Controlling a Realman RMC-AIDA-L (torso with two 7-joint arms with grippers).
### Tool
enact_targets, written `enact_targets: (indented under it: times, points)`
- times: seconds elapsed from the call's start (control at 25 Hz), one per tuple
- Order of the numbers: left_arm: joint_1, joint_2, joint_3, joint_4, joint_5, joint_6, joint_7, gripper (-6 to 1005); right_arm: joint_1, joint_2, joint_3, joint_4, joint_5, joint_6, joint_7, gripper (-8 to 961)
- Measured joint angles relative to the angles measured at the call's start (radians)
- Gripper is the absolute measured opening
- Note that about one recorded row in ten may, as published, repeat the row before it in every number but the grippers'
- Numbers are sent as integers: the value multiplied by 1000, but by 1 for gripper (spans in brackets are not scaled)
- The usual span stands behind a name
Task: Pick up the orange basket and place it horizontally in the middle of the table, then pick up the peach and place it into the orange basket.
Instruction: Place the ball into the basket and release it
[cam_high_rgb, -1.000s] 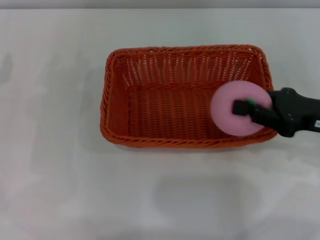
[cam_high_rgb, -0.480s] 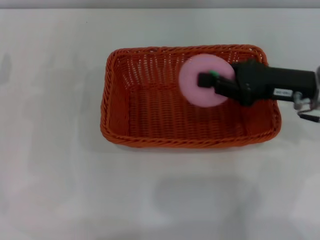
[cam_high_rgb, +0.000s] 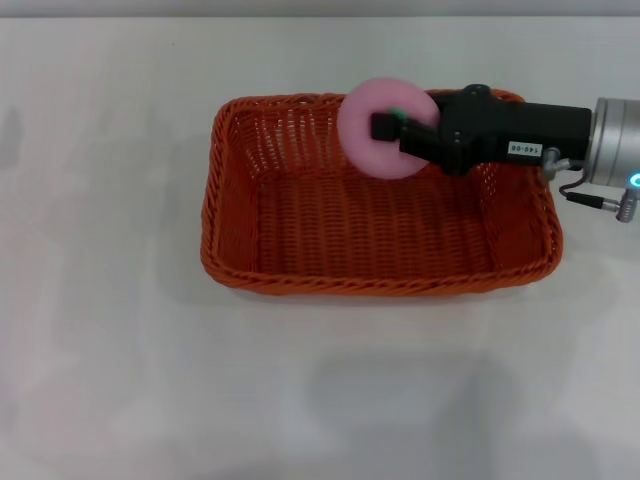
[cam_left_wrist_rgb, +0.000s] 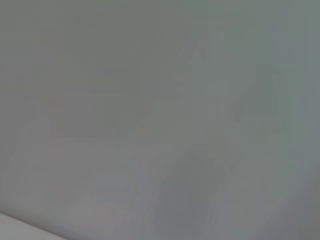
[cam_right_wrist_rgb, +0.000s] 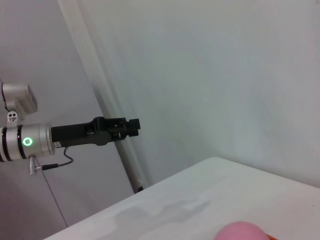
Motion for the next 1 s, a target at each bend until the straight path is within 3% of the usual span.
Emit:
enact_targets:
  times: [0.4, 0.6, 1.0]
  points:
    - [12, 0, -10, 2, -28, -6, 24, 429, 1, -1, -39, 2, 1, -23, 3, 302]
    - [13, 1, -11, 2, -30, -6, 24, 429, 0, -1, -42, 1, 1, -19, 6, 518]
    - [13, 1, -13, 2, -34, -15, 24, 429, 1, -2, -49, 4, 0, -16, 29, 743]
